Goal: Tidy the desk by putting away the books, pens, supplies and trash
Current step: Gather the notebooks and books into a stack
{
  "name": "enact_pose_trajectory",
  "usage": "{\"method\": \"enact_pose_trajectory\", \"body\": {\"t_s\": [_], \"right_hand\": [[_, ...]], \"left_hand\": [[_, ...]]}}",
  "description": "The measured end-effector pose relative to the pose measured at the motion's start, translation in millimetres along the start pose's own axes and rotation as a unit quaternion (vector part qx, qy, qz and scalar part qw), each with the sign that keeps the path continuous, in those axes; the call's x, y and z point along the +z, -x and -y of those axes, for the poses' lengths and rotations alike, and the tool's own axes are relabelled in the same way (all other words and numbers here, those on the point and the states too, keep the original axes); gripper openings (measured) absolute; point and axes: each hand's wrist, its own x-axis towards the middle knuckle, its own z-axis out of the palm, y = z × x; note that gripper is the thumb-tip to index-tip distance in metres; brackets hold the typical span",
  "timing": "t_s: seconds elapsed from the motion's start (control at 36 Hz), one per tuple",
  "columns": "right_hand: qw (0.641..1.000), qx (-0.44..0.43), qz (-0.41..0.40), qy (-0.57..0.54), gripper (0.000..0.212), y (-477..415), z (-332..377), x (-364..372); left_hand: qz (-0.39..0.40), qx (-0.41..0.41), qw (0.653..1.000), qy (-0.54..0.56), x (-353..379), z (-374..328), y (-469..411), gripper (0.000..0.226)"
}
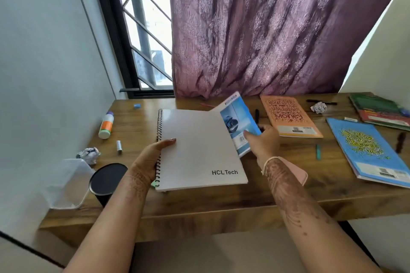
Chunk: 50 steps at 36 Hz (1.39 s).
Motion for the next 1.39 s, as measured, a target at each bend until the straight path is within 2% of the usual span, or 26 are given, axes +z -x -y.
{"method": "enact_pose_trajectory", "body": {"t_s": [0.08, 0.17, 0.28, 0.36, 0.42, 0.47, 0.58, 0.64, 0.69, 0.83, 0.89, 1.0, 1.11, 1.19, 1.25, 1.33, 1.39], "right_hand": [[0.990, -0.124, -0.050, 0.045, 0.028, 2.4, 30.3, -8.8], [0.971, -0.211, -0.099, 0.056, 0.022, 8.5, 51.6, -11.7], [0.934, -0.330, -0.130, 0.050, 0.018, 20.8, 62.5, -8.0], [0.892, -0.436, -0.092, 0.077, 0.015, 38.0, 62.6, -6.7], [0.871, -0.479, -0.014, 0.109, 0.025, 50.2, 56.9, -5.2], [0.854, -0.493, 0.077, 0.149, 0.036, 63.3, 52.3, -2.8], [0.824, -0.508, 0.154, 0.196, 0.041, 76.5, 49.2, 3.0], [0.812, -0.509, 0.182, 0.219, 0.041, 76.7, 50.5, 1.4], [0.797, -0.513, 0.202, 0.246, 0.043, 76.5, 52.0, -3.0], [0.774, -0.524, 0.208, 0.288, 0.048, 75.1, 46.9, -12.7], [0.771, -0.523, 0.207, 0.300, 0.049, 73.5, 42.4, -13.9], [0.764, -0.518, 0.218, 0.315, 0.049, 68.3, 36.0, -16.2], [0.759, -0.498, 0.255, 0.333, 0.056, 52.5, 28.6, -24.9], [0.770, -0.481, 0.272, 0.319, 0.067, 39.1, 22.8, -34.0], [0.779, -0.469, 0.282, 0.306, 0.072, 26.7, 17.8, -40.3], [0.797, -0.456, 0.275, 0.285, 0.069, -0.2, 12.0, -52.0], [0.825, -0.435, 0.251, 0.259, 0.068, -24.0, 4.7, -60.7]], "left_hand": [[0.009, 0.014, 1.000, 0.001, 9.0, -8.0, -1.8, 0.039], [0.012, 0.022, 1.000, 0.002, 19.1, -12.8, -4.0, 0.032], [0.007, 0.035, 0.999, 0.010, 29.1, -10.9, -7.5, 0.035], [0.000, 0.033, 0.999, 0.017, 41.6, -4.3, -10.1, 0.038], [-0.004, 0.042, 0.999, 0.021, 53.1, 0.3, -12.9, 0.040], [-0.009, 0.049, 0.998, 0.029, 61.9, 4.2, -16.4, 0.042], [0.009, 0.023, 0.998, 0.052, 67.9, 9.5, -22.4, 0.046], [0.036, 0.025, 0.996, 0.074, 70.0, 10.8, -24.5, 0.046], [0.057, 0.034, 0.994, 0.082, 72.8, 10.4, -28.4, 0.056], [0.106, 0.042, 0.990, 0.077, 84.7, 13.0, -39.5, 0.070], [0.128, 0.033, 0.989, 0.072, 93.6, 15.1, -39.1, 0.063], [0.102, 0.025, 0.993, 0.051, 107.4, 17.6, -41.9, 0.024], [0.079, 0.016, 0.996, 0.044, 115.1, 19.0, -52.2, 0.018], [0.090, 0.013, 0.995, 0.050, 127.1, 18.5, -58.1, 0.012], [0.090, 0.012, 0.995, 0.046, 137.0, 18.2, -63.5, 0.016], [0.064, 0.014, 0.997, 0.041, 153.7, 18.3, -75.8, 0.041], [0.038, 0.015, 0.999, 0.031, 165.5, 19.9, -83.4, 0.052]]}}
